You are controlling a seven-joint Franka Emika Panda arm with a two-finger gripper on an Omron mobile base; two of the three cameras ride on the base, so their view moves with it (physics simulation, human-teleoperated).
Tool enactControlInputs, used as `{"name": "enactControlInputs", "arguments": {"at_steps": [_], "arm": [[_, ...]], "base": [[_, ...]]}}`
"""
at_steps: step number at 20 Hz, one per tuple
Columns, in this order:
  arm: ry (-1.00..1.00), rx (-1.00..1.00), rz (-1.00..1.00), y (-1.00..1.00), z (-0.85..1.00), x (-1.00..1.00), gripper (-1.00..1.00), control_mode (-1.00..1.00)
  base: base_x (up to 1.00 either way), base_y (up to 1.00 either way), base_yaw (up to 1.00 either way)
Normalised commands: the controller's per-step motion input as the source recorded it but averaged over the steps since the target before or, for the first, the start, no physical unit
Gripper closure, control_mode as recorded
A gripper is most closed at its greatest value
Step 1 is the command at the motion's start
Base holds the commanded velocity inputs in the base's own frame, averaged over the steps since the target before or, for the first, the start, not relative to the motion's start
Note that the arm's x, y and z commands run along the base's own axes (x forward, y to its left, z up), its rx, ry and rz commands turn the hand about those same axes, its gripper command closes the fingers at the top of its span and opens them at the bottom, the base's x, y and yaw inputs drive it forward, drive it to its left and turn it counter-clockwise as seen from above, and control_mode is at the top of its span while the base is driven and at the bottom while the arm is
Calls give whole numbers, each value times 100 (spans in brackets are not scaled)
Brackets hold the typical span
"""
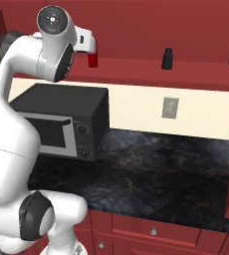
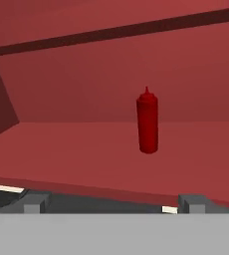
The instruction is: Move the ketchup and shaker from the cabinet to the dining counter.
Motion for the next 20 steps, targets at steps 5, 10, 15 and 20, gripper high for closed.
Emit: {"name": "enactControlInputs", "arguments": {"at_steps": [5,10,15,20], "arm": [[-5,0,0,0,-6,52,-100,-100],[1,0,0,0,0,45,-100,-100],[7,0,0,0,0,38,-100,-100],[11,0,0,0,0,40,-100,-100]], "base": [[0,0,0],[0,0,0],[0,0,0],[0,0,0]]}}
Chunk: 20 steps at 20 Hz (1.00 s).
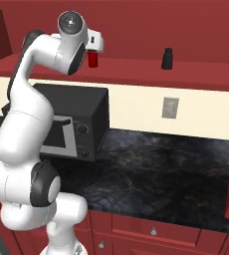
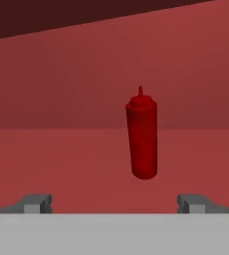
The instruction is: Move the ketchup and shaker from the cabinet to the dining counter.
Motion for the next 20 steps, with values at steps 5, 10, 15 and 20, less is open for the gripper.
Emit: {"name": "enactControlInputs", "arguments": {"at_steps": [5,10,15,20], "arm": [[9,0,0,0,0,46,-100,-100],[0,0,1,0,0,47,-100,-100],[-1,0,1,0,-1,38,-100,-100],[-3,0,1,0,-5,33,-100,-100]], "base": [[0,0,0],[0,0,0],[0,0,0],[0,0,0]]}}
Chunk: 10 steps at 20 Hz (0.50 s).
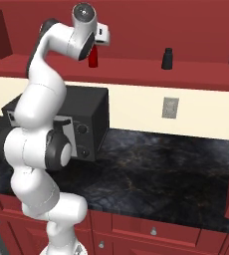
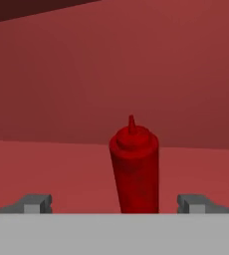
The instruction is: Move the ketchup and shaker from the cabinet to the dining counter.
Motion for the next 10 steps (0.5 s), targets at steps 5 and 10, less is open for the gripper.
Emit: {"name": "enactControlInputs", "arguments": {"at_steps": [5,10], "arm": [[-3,0,0,0,-5,31,-100,-100],[-2,0,0,0,-4,36,-100,-100]], "base": [[0,0,0],[0,0,0]]}}
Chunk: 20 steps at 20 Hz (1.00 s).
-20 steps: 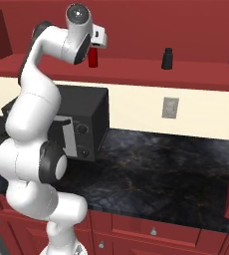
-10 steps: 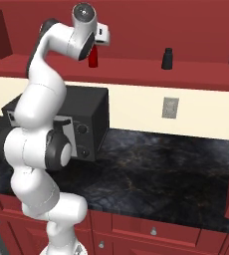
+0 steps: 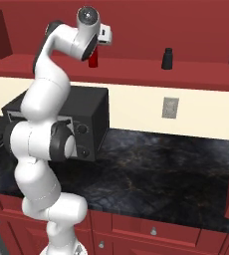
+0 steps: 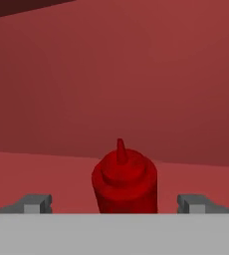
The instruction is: Move the ketchup and shaker from the cabinet to the dining counter.
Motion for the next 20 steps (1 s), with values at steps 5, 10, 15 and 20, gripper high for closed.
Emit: {"name": "enactControlInputs", "arguments": {"at_steps": [5,10,15,20], "arm": [[0,0,0,0,0,30,-100,-100],[0,0,0,0,0,26,-100,-100],[0,0,0,0,0,22,100,-100],[-1,0,1,0,-1,7,100,-100]], "base": [[0,0,0],[0,0,0],[0,0,0],[0,0,0]]}}
